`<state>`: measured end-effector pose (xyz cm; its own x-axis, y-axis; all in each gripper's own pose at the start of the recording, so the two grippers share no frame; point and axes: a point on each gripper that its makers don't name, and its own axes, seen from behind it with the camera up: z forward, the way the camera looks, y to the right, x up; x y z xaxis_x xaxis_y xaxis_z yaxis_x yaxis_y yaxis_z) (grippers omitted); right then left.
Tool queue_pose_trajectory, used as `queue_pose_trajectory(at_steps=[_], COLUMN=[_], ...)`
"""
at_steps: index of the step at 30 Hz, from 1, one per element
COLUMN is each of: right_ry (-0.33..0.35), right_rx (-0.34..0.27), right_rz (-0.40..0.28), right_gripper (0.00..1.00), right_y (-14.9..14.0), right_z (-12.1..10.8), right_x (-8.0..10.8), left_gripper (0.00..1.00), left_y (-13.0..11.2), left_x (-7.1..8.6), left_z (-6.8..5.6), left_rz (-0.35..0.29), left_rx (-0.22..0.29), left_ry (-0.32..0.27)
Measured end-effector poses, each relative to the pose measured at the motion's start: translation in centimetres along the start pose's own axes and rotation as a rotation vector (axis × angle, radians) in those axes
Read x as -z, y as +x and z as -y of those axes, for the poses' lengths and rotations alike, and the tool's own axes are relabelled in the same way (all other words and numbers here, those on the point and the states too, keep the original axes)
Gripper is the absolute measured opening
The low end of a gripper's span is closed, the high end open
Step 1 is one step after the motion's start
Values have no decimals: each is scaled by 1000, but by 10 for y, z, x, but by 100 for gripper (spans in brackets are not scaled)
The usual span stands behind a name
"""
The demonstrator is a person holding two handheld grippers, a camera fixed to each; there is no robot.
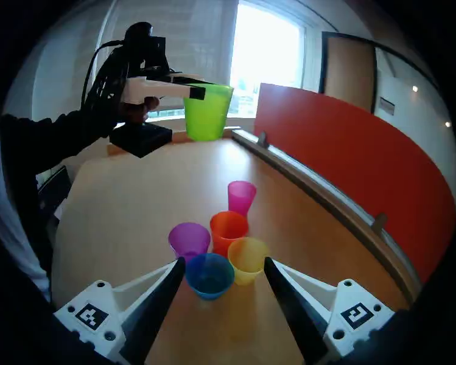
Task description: Pour water
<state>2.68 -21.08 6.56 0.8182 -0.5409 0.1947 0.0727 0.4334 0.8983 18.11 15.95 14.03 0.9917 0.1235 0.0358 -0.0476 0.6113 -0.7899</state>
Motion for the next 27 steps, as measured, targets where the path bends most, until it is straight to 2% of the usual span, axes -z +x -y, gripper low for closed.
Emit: queue_pose_trajectory(at_steps=[18, 27], right_ry=[69, 79], right_rx=[1, 5], right_rz=[124, 160], right_gripper=[100, 100], right_y=[-43, -58], right_z=[13, 16], right_x=[-40, -48], left_gripper=[91, 91], left_y=[-7, -14], left_x=[-2, -2], left_z=[0, 3], left_rz=[12, 22], left_rx=[-5, 1], left_ry=[-3, -5])
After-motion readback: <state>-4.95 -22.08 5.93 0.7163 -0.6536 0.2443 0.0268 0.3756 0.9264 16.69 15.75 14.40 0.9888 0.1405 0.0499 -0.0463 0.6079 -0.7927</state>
